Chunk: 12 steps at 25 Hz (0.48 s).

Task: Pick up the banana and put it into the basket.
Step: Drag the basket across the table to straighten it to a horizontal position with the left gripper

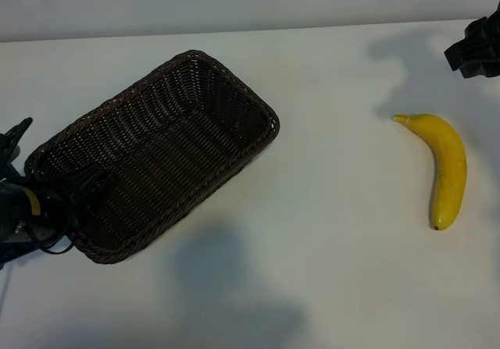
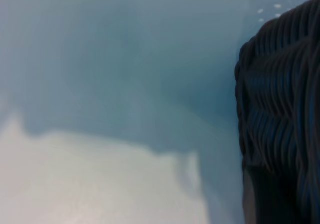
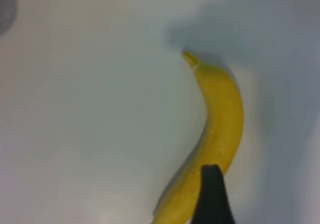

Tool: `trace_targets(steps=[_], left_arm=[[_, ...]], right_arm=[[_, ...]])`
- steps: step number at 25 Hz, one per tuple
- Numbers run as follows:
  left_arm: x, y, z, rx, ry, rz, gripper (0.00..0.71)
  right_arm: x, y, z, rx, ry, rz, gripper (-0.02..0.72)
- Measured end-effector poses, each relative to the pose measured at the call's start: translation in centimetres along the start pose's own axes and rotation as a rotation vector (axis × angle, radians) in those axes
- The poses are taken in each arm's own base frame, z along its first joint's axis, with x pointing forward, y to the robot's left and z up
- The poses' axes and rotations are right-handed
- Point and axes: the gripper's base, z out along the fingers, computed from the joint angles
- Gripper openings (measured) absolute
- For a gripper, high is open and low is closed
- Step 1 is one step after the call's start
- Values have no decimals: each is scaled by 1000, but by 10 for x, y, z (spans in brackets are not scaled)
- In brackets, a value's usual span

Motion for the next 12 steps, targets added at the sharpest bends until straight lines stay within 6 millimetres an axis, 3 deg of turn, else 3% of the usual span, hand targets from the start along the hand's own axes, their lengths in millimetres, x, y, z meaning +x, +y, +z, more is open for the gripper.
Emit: trace_targets(steps=[12], left_arm=[[-1,-3,0,37,-15,74,170]], right_arm=[[0,0,0,0,-1,0,526]])
